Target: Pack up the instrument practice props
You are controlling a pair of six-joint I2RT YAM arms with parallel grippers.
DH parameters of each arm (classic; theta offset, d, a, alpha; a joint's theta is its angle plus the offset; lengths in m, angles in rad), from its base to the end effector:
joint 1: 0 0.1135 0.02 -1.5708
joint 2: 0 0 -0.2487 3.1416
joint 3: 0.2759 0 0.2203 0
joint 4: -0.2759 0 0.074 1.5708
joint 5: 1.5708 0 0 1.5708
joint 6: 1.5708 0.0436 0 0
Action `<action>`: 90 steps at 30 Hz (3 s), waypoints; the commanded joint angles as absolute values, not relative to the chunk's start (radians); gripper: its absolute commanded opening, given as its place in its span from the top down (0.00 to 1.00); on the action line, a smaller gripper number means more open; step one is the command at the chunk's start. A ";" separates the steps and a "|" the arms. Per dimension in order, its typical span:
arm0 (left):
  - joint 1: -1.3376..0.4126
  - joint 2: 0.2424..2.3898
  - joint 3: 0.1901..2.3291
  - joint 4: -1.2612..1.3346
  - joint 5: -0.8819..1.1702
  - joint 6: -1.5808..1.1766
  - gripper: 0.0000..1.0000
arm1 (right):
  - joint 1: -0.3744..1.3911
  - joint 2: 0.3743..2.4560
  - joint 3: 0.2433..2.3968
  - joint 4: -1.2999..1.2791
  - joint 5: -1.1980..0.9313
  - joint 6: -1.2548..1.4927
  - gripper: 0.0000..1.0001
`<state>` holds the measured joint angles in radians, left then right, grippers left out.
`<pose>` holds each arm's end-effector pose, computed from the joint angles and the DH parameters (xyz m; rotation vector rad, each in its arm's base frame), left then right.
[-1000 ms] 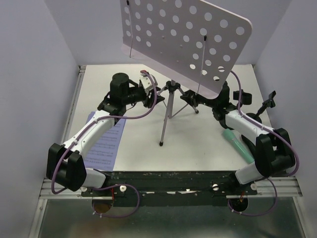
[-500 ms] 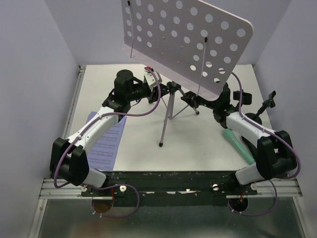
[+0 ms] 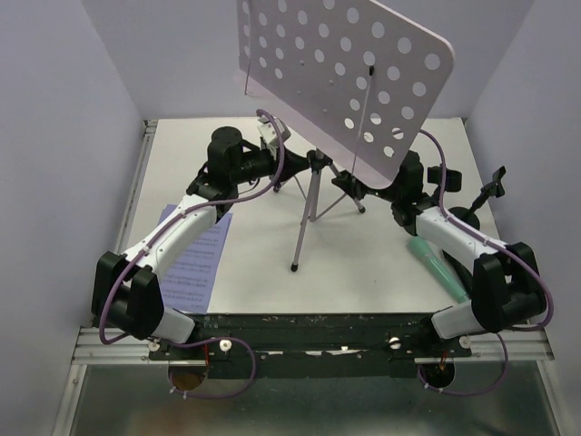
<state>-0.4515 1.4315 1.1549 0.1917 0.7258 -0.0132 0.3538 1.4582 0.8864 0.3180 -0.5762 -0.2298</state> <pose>0.2681 -0.1622 0.3506 0.9071 1.4639 -0.9448 0.2824 0.1296 0.2686 -0.9023 1.5862 0.6114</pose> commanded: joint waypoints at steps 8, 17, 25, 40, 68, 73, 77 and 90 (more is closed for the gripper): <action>-0.425 1.402 1.152 0.258 0.787 -0.730 1.00 | 0.371 1.450 0.778 0.089 -0.545 -0.043 1.00; -0.354 1.430 1.226 0.103 0.600 -1.294 1.00 | 0.370 1.459 0.776 0.100 -0.554 -0.063 1.00; -0.347 1.408 1.288 -0.238 0.476 -1.632 0.82 | 0.370 1.453 0.782 0.081 -0.545 -0.081 1.00; -0.316 1.032 0.941 -0.086 0.353 0.069 0.21 | 0.370 1.451 0.784 0.055 -0.624 -0.106 1.00; -0.558 1.209 1.014 -0.006 0.730 1.158 0.44 | 0.371 1.405 0.727 0.094 -0.595 -0.086 0.98; -0.568 1.247 1.019 0.055 0.693 1.134 0.51 | 0.370 1.404 0.727 0.092 -0.595 -0.084 0.98; -0.575 1.264 1.000 0.115 0.643 1.095 0.53 | 0.370 1.407 0.732 0.089 -0.594 -0.083 0.98; -0.555 1.281 1.080 0.098 0.518 0.632 1.00 | 0.370 1.416 0.742 0.080 -0.594 -0.083 0.98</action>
<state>-0.5774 1.2682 0.9943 0.1333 0.5896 0.9600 0.3672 1.3701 0.7921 0.3386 -0.5838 -0.1795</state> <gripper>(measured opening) 0.021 0.309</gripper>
